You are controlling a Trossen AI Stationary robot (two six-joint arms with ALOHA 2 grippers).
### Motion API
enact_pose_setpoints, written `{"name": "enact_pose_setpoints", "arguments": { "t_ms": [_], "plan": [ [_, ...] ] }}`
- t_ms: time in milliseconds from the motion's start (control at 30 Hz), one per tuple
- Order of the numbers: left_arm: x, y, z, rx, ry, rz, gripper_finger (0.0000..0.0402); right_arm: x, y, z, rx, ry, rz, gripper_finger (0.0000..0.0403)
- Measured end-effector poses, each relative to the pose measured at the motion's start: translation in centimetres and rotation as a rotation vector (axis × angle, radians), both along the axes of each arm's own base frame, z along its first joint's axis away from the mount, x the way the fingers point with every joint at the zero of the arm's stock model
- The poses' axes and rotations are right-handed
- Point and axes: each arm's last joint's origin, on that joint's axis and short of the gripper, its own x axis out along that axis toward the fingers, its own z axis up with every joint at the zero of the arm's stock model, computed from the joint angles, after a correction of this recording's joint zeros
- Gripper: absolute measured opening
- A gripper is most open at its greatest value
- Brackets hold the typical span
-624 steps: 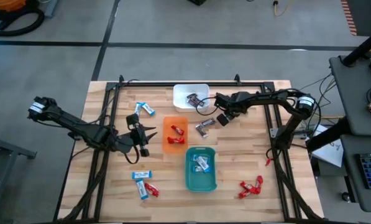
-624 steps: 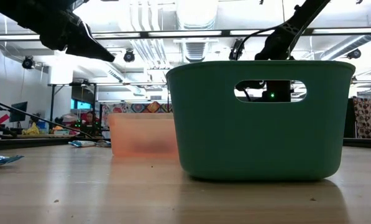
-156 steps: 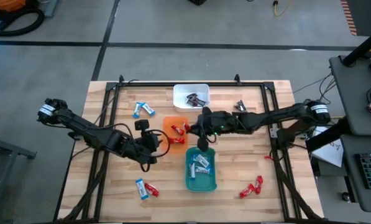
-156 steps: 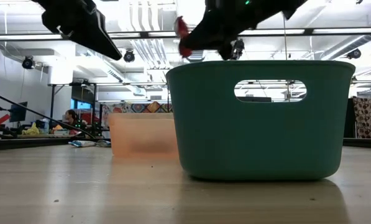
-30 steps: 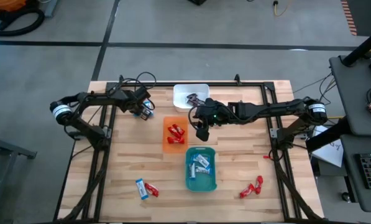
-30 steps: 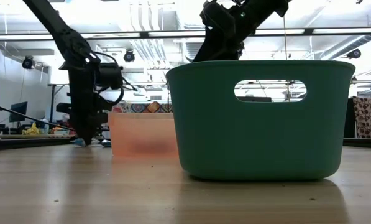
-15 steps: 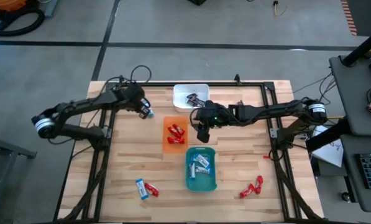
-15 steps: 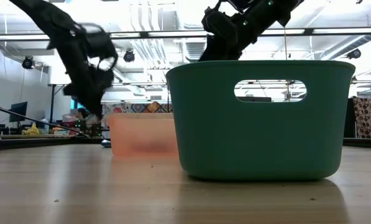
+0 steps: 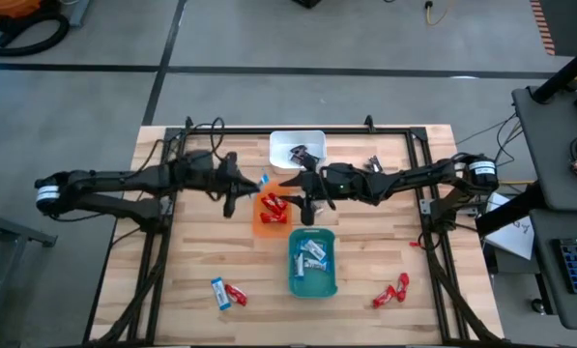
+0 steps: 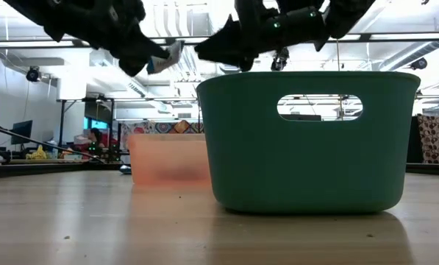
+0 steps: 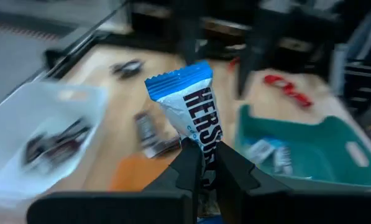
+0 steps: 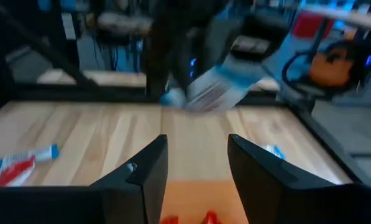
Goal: Sort candy
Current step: Put the white chocolate bar into the green bin
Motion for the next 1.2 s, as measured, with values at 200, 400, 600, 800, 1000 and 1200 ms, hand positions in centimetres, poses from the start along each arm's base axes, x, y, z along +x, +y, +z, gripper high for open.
{"name": "enact_pose_setpoints", "arguments": {
  "t_ms": [200, 400, 600, 800, 1000, 1200],
  "plan": [
    [0.7, -1.9, -0.7, 0.047, 0.002, 0.026, 0.0013, 0.3, 0.1, 0.9, -0.017, -0.090, 0.002, 0.0181],
    [2.0, -2.5, -0.9, 0.049, -0.062, 0.021, 0.0013, 0.4, 0.2, 1.2, 0.017, -0.120, 0.029, 0.0198],
    [3.1, -2.6, -1.5, 0.049, -0.082, 0.012, 0.0013, 0.4, 0.2, 1.2, 0.050, -0.118, 0.028, 0.0193],
    [4.0, -2.9, -2.0, 0.040, -0.108, 0.002, 0.0013, 0.4, 0.2, 1.1, 0.051, -0.103, 0.028, 0.0173],
    [4.2, -3.0, -2.1, 0.026, -0.106, 0.005, 0.0013, 0.4, 0.2, 0.9, 0.053, -0.084, 0.029, 0.0124],
    [4.1, -3.0, -2.0, 0.026, -0.118, 0.006, 0.0013, 0.4, 0.3, 0.9, 0.058, -0.084, 0.074, 0.0041]
  ]
}}
